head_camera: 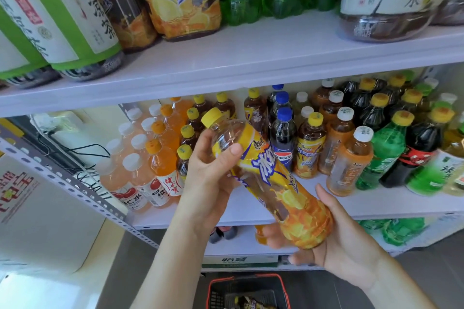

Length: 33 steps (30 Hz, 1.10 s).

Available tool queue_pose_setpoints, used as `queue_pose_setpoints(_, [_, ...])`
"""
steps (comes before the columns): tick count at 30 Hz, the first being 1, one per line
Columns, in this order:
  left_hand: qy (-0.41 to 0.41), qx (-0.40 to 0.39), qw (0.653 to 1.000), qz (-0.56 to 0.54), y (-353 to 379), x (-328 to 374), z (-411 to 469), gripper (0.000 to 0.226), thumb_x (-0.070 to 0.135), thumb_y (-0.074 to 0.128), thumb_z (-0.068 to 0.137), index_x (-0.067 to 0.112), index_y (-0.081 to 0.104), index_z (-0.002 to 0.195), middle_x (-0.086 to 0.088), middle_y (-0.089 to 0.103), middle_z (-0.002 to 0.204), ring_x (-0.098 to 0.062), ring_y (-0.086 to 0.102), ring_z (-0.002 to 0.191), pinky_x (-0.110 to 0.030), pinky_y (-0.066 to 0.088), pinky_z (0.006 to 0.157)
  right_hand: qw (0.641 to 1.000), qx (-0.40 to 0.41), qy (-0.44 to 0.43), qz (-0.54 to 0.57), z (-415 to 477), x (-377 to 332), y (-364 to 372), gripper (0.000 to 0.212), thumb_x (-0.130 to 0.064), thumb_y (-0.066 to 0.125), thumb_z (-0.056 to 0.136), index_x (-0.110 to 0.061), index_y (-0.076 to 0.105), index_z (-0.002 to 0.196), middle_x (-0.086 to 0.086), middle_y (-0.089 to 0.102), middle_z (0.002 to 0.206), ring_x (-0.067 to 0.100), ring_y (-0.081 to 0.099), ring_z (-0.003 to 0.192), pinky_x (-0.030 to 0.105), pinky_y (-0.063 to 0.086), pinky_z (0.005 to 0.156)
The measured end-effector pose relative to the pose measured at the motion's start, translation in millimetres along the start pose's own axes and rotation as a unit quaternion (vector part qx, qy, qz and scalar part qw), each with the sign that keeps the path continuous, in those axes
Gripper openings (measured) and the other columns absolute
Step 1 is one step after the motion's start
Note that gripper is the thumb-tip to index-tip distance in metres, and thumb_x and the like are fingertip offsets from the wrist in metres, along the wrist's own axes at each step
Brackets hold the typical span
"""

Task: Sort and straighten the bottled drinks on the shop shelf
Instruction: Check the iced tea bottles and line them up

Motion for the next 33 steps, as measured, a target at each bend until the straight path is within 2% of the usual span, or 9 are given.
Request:
queue_pose_setpoints(6, [0.001,0.106,0.992,0.069,-18.0,-0.2,1.3,0.058,0.036,0.086,0.061,0.027,0.064,0.115,-0.007,0.074,0.106,-0.023,0.074,0.079,-0.028,0.055,0.050,0.965,0.165,-0.173,-0.105,8.8,-46.4,-23.6,0.014,-0.012,0.061,0.093,-0.008,0.065,0.105,0.009,0.076,0.097,0.031,0.067,0.093,0.026,0.059,0.072])
queue_pose_setpoints(10, [-0.032,0.126,0.986,0.107,-28.5,-4.8,4.0,0.056,0.041,0.083,0.067,0.025,0.059,0.115,-0.003,0.076,0.101,-0.024,0.075,0.082,-0.033,0.058,0.061,0.959,0.117,-0.219,-0.135,-2.5,-54.3,-16.9,0.049,-0.010,0.079,0.071,-0.020,0.060,0.115,0.024,0.064,0.115,0.039,0.065,0.098,0.050,0.057,0.086])
queue_pose_setpoints(13, [-0.066,0.075,0.993,0.066,-26.8,-6.7,3.7,0.054,0.045,0.080,0.067,0.022,0.058,0.112,0.002,0.072,0.089,-0.011,0.066,0.060,-0.024,0.052,0.053,0.963,0.128,-0.201,-0.127,-2.9,-50.1,-15.5,0.049,-0.029,0.080,0.068,-0.018,0.065,0.113,0.028,0.065,0.110,0.040,0.067,0.090,0.041,0.060,0.066])
queue_pose_setpoints(15, [-0.062,0.044,0.996,0.051,-26.8,-2.6,3.3,0.055,0.040,0.077,0.065,0.021,0.059,0.114,-0.002,0.071,0.094,-0.015,0.068,0.070,-0.025,0.053,0.054,0.971,0.136,-0.169,-0.098,0.1,-41.3,-12.1,0.059,-0.046,0.086,0.063,-0.018,0.068,0.112,0.031,0.066,0.107,0.044,0.070,0.082,0.034,0.059,0.053])
queue_pose_setpoints(19, [-0.043,-0.023,0.998,0.043,-28.5,10.3,-3.9,0.068,0.017,0.079,0.065,0.010,0.054,0.127,-0.017,0.066,0.112,-0.037,0.065,0.098,-0.061,0.054,0.082,0.982,0.166,-0.081,-0.032,4.4,-8.7,-5.8,0.063,-0.061,0.064,0.070,-0.007,0.076,0.100,0.034,0.067,0.086,0.032,0.065,0.049,0.027,0.051,0.037])
queue_pose_setpoints(22, [-0.033,-0.008,0.995,0.091,-42.9,15.6,-10.7,0.074,0.017,0.083,0.063,0.011,0.052,0.130,-0.019,0.067,0.116,-0.046,0.061,0.102,-0.065,0.044,0.084,0.986,0.162,-0.039,-0.009,7.3,10.5,-1.3,0.068,-0.065,0.051,0.073,-0.005,0.078,0.089,0.030,0.067,0.073,0.029,0.060,0.040,0.026,0.047,0.032])
queue_pose_setpoints(25, [-0.016,0.017,0.991,0.130,-50.7,25.0,-13.4,0.069,0.027,0.086,0.062,0.023,0.056,0.124,-0.014,0.071,0.112,-0.046,0.061,0.093,-0.065,0.033,0.071,0.989,0.142,-0.025,0.026,12.3,29.0,12.3,0.069,-0.065,0.048,0.075,-0.005,0.078,0.093,0.031,0.070,0.083,0.035,0.070,0.058,0.028,0.052,0.037])
queue_pose_setpoints(29, [0.000,0.019,0.986,0.164,-54.0,37.0,-10.6,0.069,0.031,0.086,0.061,0.028,0.055,0.122,-0.005,0.075,0.102,-0.035,0.071,0.087,-0.055,0.054,0.060,0.980,0.167,-0.089,0.068,16.7,38.1,13.8,0.069,-0.057,0.055,0.079,-0.003,0.067,0.120,0.029,0.064,0.121,0.039,0.066,0.103,0.039,0.060,0.056])
queue_pose_setpoints(33, [-0.002,0.031,0.983,0.182,-53.7,35.6,-4.1,0.079,0.021,0.086,0.066,0.028,0.046,0.135,-0.007,0.075,0.101,-0.033,0.074,0.085,-0.044,0.060,0.060,0.970,0.167,-0.171,0.042,8.3,27.5,18.2,0.048,-0.039,0.061,0.087,-0.013,0.061,0.128,0.021,0.061,0.131,0.039,0.055,0.117,0.041,0.059,0.076])
Point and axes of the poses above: each hand's wrist, its own z-axis towards the middle knuckle, its own y-axis out of the palm, x = y × z, the point moved 9 cm from there along z, towards the middle knuckle
